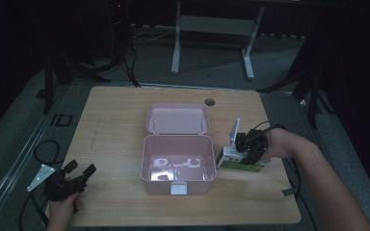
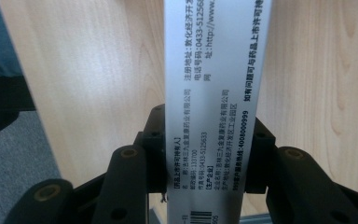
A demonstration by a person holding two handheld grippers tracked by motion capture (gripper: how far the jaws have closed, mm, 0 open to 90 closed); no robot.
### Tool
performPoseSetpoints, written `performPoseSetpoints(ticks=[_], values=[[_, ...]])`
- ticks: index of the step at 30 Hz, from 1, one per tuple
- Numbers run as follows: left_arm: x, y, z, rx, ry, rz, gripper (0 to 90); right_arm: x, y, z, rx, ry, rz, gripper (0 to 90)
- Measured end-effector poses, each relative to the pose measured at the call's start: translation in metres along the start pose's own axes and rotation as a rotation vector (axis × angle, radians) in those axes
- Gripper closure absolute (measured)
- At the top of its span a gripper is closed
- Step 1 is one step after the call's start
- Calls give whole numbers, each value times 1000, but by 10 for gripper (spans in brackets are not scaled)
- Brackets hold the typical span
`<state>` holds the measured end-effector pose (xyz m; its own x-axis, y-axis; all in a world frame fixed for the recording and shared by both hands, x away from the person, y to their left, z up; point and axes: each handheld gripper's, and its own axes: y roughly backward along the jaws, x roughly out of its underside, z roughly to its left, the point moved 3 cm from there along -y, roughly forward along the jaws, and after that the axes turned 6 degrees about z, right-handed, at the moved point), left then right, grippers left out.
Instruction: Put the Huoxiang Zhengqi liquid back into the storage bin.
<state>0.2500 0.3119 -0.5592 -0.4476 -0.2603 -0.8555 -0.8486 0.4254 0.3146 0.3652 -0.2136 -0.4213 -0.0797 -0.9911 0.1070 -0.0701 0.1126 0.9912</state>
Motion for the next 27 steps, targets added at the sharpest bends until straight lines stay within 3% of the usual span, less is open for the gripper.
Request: performPoseSetpoints(ticks=[8,15,18,27], values=[[0,0,0,-2,3,-3,69,3,34,7,3,-11,-4,615],[0,1,-1,4,8,-7,69,3,61,12,19,-49,-11,616],[0,1,-1,5,10,-7,69,0,68,15,1,-69,-6,616],[1,0,-1,1,6,1,69,-17,85,24,3,-46,9,618]])
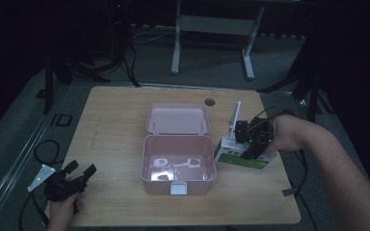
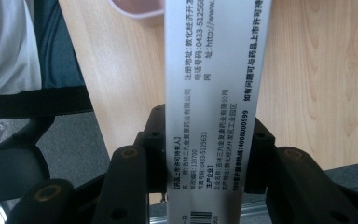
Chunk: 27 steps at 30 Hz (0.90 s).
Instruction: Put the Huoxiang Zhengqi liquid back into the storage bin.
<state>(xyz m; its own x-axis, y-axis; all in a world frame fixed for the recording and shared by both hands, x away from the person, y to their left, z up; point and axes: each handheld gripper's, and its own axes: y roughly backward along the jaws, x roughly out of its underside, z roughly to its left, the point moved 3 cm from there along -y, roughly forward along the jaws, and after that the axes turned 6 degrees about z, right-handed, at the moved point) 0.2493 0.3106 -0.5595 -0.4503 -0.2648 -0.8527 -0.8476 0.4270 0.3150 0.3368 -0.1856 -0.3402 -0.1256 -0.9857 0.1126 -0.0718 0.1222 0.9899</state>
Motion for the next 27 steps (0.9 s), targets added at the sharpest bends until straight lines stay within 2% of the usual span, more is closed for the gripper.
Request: performPoseSetpoints(ticks=[4,9,27], values=[[0,0,0,-1,0,-1,69,-9,8,5,15,19,16,618],[0,0,0,1,1,-2,69,-21,16,6,17,27,1,618],[-1,1,1,1,3,-7,68,-72,16,17,8,106,8,617]])
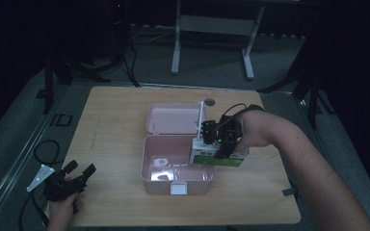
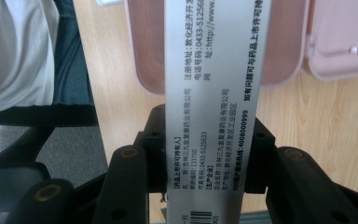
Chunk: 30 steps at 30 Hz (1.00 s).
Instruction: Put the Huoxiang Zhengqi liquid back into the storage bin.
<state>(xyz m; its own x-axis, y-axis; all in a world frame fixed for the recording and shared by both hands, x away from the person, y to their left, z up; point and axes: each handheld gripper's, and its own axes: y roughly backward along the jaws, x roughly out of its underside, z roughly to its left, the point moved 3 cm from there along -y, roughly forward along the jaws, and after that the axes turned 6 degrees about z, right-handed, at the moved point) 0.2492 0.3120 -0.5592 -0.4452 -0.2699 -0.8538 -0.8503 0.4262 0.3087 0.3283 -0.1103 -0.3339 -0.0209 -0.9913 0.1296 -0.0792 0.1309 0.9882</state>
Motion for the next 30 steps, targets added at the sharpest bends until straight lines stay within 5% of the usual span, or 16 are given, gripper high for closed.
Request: performPoseSetpoints(ticks=[30], values=[[0,0,0,1,-7,2,68,-50,-13,12,20,79,-18,617]])
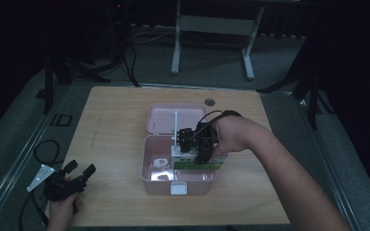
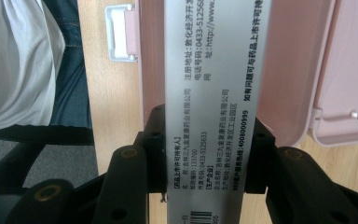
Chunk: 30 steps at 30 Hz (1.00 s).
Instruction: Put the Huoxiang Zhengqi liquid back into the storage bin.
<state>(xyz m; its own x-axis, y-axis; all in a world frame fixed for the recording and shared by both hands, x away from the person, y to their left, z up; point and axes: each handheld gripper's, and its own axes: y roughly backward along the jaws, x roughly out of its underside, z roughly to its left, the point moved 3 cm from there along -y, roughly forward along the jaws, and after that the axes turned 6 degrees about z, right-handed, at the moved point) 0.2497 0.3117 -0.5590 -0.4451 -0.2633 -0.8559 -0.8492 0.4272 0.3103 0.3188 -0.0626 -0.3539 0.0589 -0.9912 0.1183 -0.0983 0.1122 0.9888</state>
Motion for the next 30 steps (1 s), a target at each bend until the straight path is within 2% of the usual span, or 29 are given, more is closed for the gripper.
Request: performPoseSetpoints(ticks=[18,30], values=[[0,0,0,2,-1,-1,68,-15,-16,0,-16,32,5,617],[0,0,0,5,-5,3,68,-18,-37,-2,-23,51,5,616]])
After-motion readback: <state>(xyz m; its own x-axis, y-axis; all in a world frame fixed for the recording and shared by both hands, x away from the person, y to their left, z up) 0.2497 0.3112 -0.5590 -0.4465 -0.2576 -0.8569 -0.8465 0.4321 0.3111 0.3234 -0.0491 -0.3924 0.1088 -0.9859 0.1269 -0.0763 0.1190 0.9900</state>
